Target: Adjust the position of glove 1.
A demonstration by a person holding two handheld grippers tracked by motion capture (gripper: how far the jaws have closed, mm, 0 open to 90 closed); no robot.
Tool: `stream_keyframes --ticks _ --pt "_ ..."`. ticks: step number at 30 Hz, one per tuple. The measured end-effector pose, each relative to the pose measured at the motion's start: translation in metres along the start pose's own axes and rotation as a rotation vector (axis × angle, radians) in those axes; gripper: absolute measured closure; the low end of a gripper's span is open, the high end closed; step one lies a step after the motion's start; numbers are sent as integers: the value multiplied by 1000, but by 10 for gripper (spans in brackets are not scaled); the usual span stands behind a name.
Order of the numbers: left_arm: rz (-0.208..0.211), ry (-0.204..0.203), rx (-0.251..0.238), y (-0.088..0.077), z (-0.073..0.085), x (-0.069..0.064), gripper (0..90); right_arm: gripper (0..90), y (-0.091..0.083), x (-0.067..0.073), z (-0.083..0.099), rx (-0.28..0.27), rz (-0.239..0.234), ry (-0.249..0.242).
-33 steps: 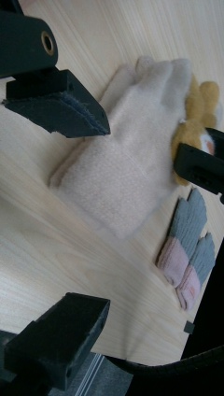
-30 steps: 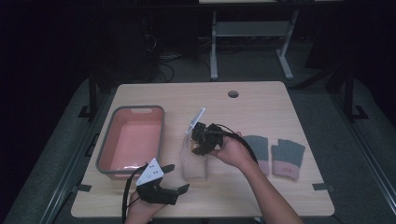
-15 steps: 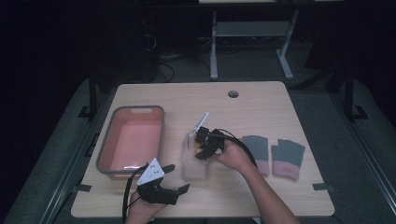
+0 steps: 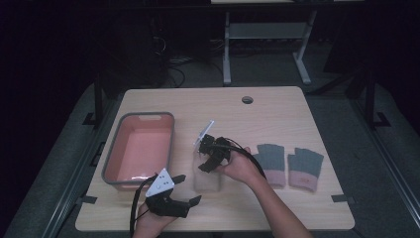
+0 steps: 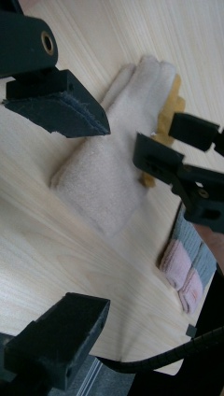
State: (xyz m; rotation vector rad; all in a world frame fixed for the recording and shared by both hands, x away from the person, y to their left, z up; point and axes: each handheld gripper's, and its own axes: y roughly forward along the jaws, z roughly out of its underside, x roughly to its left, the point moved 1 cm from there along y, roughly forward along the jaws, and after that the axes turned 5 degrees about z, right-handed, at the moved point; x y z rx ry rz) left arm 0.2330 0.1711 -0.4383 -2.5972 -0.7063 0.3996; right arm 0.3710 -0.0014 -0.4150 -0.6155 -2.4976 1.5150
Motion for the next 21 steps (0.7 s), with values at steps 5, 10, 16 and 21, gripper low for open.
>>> stream_keyframes --ticks 5,10,16,21 --pt "6 -6 0 0 1 0 141 355 12 2 -9 15 13 2" --pt "17 -1 -6 0 0 -2 142 344 23 5 -15 54 34 -2" --pt "24 -1 -1 1 0 -2 141 371 27 4 -10 95 49 -2" --pt "25 3 5 2 0 -4 142 374 23 -2 -4 111 56 4"
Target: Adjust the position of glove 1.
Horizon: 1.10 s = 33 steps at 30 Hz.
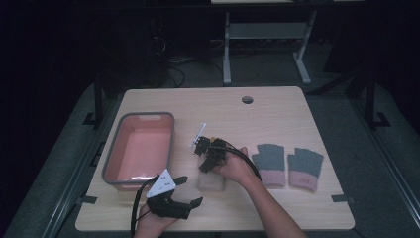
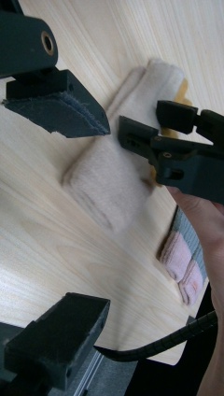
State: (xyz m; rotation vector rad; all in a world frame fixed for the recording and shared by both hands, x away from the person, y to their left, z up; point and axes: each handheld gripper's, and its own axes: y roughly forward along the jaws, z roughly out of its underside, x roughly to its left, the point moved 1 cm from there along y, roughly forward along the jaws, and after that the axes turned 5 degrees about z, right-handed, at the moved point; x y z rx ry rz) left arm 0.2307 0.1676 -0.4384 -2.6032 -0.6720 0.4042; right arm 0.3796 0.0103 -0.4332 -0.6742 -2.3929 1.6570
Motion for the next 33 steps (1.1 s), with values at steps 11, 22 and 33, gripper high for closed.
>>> stream_keyframes --ticks 11,22,33 --pt "12 -16 15 5 1 -2 143 375 -6 -8 21 -16 1 48" --pt "19 -49 12 11 -2 -5 148 335 -30 -6 31 -102 -1 102" --pt "42 -154 -1 19 -13 -1 147 295 -61 -5 67 -197 -14 227"
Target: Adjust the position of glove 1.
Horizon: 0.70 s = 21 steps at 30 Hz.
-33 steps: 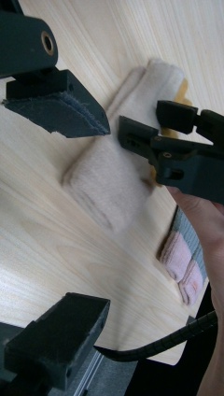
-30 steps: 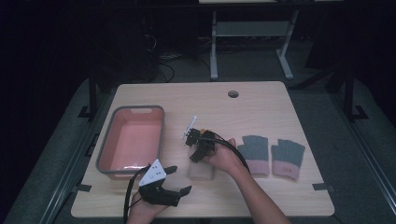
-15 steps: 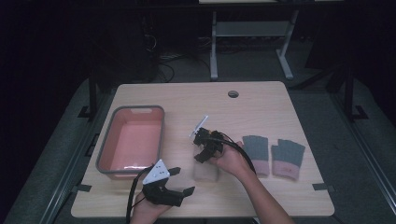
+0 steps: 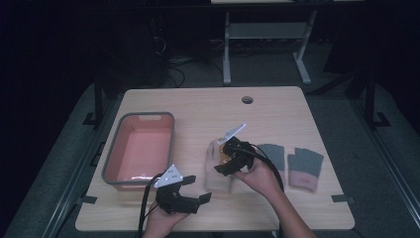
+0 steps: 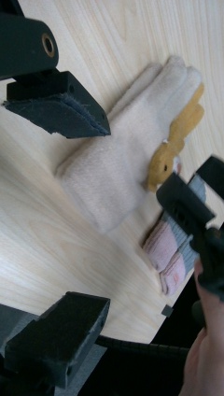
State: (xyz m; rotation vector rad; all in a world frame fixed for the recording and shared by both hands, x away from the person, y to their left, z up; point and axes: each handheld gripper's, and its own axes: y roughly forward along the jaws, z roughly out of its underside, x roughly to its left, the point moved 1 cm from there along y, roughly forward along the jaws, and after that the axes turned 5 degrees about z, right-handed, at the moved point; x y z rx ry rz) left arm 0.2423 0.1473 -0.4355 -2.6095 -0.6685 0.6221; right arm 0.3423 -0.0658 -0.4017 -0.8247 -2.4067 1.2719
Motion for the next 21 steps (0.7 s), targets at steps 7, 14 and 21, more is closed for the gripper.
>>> stream_keyframes --ticks 7,14,21 --pt "8 -56 -9 11 -13 2 147 288 -7 -9 20 -22 -11 76" --pt "-39 -121 12 25 -21 5 147 305 -10 -16 35 -48 -35 192" --pt "-66 -248 43 40 -22 19 160 324 -6 -14 51 -75 -59 276"
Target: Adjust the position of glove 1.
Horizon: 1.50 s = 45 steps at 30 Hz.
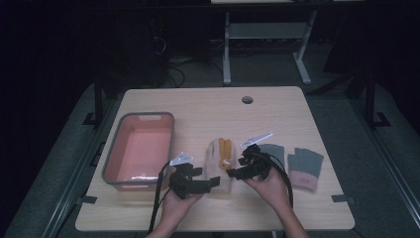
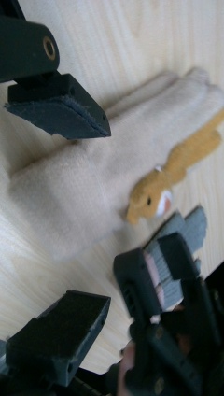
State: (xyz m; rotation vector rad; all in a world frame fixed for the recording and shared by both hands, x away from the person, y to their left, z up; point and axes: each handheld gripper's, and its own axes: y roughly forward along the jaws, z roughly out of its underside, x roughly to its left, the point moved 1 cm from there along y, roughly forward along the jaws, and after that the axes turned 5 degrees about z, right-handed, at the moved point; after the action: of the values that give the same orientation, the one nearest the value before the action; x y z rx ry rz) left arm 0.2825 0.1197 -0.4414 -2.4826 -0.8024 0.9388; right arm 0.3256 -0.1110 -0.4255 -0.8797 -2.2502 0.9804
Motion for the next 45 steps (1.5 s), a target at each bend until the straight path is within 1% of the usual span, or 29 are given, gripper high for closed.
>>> stream_keyframes --ticks 2,5,8,10,11,12,14,17,20,21,24,25,26,29,30,31,32,33,35,37,39,40,42,43,45 --pt "-10 -25 13 4 -1 5 209 329 2 -1 5 0 0 22" --pt "-20 -58 22 8 0 11 215 332 6 -4 10 -14 -21 62" --pt "-25 -94 40 13 1 16 242 361 10 -5 14 -26 -39 98" --pt "-11 -112 48 16 2 18 271 381 14 -5 17 -30 -37 118" --pt "-8 -122 47 16 3 19 296 395 16 -5 18 -36 -50 137" --pt "-14 -127 45 17 3 20 311 413 17 -5 20 -42 -60 149" --pt "-21 -123 52 17 3 21 332 425 20 -6 21 -43 -66 177" --pt "-24 -147 56 18 5 26 365 429 24 -8 23 -53 -81 203" --pt "-24 -156 73 21 7 29 402 418 26 -9 24 -51 -79 222" --pt "-14 -159 74 22 7 30 411 419 27 -9 24 -56 -82 227" --pt "-9 -164 74 24 7 31 441 426 31 -10 26 -46 -90 244" --pt "-6 -160 82 24 8 31 449 428 32 -10 26 -42 -90 247" --pt "-6 -161 79 25 8 31 458 434 33 -9 26 -45 -90 245" --pt "8 -167 90 27 9 31 486 435 35 -8 27 -45 -97 264" --pt "12 -170 90 27 9 31 496 437 37 -8 28 -50 -103 264" --pt "17 -167 95 27 9 32 505 440 37 -8 29 -47 -110 284" --pt "22 -170 96 28 9 32 518 447 38 -9 30 -58 -122 287" --pt "30 -172 96 29 9 32 535 452 38 -9 31 -60 -126 297" --pt "30 -165 100 30 9 32 553 467 39 -10 31 -62 -129 303" --pt "28 -160 103 30 9 31 569 486 39 -9 31 -58 -132 308" --pt "32 -158 104 30 8 31 583 506 40 -8 30 -49 -135 324" --pt "38 -156 109 31 8 31 586 519 40 -8 30 -39 -146 338" --pt "50 -173 108 32 8 33 595 537 42 -8 29 -30 -170 368" --pt "54 -174 113 32 7 33 601 546 42 -9 29 -26 -174 369" --pt "56 -178 109 33 7 33 610 565 43 -10 29 -14 -184 403"
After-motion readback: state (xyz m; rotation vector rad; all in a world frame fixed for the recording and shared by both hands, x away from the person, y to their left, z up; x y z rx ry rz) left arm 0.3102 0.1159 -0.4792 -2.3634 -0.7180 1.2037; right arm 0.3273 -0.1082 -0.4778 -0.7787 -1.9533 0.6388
